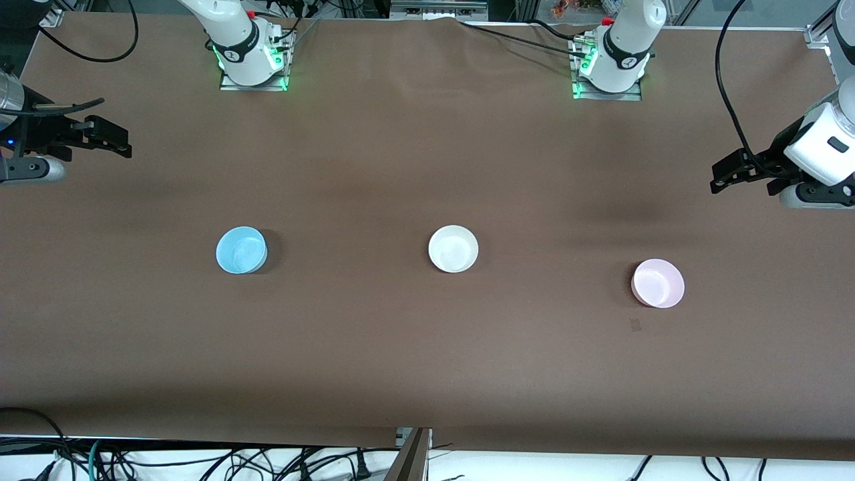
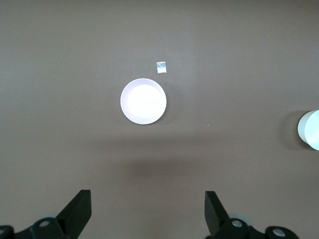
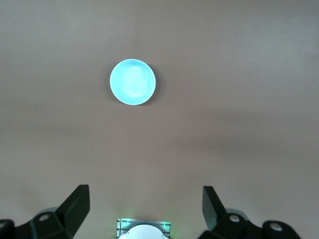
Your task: Stack pink and blue bowls on white bowl
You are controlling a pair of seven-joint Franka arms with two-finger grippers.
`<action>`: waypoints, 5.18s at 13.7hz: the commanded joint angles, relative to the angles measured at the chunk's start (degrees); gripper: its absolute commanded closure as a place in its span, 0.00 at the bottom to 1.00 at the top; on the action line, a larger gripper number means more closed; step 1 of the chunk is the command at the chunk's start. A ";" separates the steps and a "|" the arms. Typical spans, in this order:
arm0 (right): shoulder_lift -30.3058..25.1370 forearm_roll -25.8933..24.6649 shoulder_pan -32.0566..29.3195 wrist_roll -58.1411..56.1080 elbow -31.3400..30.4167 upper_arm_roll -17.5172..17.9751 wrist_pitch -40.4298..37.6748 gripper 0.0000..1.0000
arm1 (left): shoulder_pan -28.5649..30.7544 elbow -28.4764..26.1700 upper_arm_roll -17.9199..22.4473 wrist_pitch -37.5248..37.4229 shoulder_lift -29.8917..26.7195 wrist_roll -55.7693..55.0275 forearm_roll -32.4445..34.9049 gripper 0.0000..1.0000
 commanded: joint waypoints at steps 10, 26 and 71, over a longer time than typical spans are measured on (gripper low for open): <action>0.41 0.30 -0.72 -0.97 1.10 0.64 -0.63 0.00 | 0.40 0.57 -0.01 -0.07 0.25 1.20 0.76 0.00; 0.50 0.30 -0.72 -0.97 1.10 0.46 -0.45 0.00 | 0.92 -0.05 0.08 -0.60 0.69 1.37 0.67 0.00; 16.31 4.43 -1.51 0.35 -22.71 -1.91 40.68 0.00 | 5.85 3.92 -0.36 30.23 37.25 35.48 8.58 0.00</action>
